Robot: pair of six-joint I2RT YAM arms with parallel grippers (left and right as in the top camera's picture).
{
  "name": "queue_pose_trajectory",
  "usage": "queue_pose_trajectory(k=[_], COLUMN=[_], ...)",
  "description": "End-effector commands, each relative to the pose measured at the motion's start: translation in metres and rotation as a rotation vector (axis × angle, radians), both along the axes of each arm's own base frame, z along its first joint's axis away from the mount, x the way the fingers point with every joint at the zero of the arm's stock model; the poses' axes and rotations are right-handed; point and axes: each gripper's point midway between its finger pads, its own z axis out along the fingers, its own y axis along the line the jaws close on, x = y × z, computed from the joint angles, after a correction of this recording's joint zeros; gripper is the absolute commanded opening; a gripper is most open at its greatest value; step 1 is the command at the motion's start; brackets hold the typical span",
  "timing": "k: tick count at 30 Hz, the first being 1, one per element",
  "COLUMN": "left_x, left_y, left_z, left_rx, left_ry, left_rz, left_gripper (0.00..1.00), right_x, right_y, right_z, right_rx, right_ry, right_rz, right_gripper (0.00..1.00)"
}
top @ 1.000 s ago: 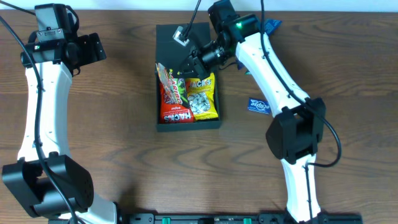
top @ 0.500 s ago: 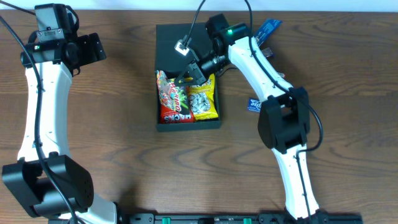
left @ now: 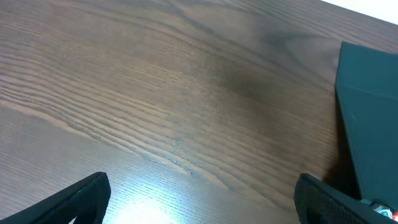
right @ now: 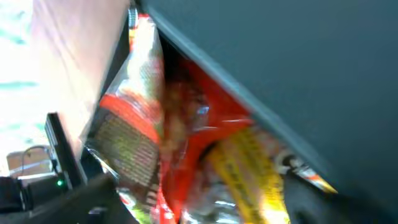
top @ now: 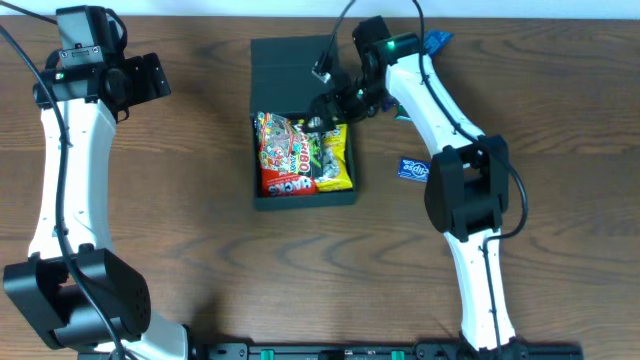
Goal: Pack container
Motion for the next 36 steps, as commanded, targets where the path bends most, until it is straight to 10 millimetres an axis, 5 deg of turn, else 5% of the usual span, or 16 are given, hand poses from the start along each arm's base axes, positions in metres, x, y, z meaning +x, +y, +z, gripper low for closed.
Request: queue_pose_trajectory(k=[1,9,10,11,13,14,29,33,36], left_x=[0.002,0.001,0.001,0.001,0.001,0.001,-0.008,-0.008,-0.006], left_y=[0.004,0.004,0.004,0.003,0.003,0.003,-0.001,-0.006,-0.006], left_z=[0.0,0.0,0.0,0.0,0.0,0.0,-0.015,-0.026,-0.036], left_rx=[0.015,0.014,0.014,0.014,0.014,0.014,-0.009,-0.037,-0.042], left_ry=[0.001,0.005,0.005,0.005,0.005,0.006,0.075,0.105,0.126], left_rz=[0.001,0.001,0.001,0.001,0.001,0.001,-0.008,-0.022,-0.023], left_gripper=[0.96,0.95,0.96,0.95,0.95,0.96,0.95,0.95,0.96], right_x=[0.013,0.04,0.039,0.038,0.035,0.033,0.025,0.01,-0.016], right_y=[-0.015,-0.026,-0.025,-0.022,-0.018,-0.017,-0.097,-0.111,-0.101], right_z=[-0.006,0.097,0.105,0.11,0.114,0.112,0.002,-0.012,-0.019], right_rx=[-0.083,-0.175,-0.183,-0.187,-0.199,-0.222,-0.644,-0.687,-0.656], right_ry=[-0.022,-0.364,-0.389,-0.406,-0.426,-0.431,-0.14,-0.052,0.046], right_rz=[-0.057,-0.113,-0.114,-0.112,-0.104,-0.1,-0.383,-0.401,-0.322], right_gripper=[0.91,0.86,0.7,0.43,0.12,0.01,0.01,0.01,0.01])
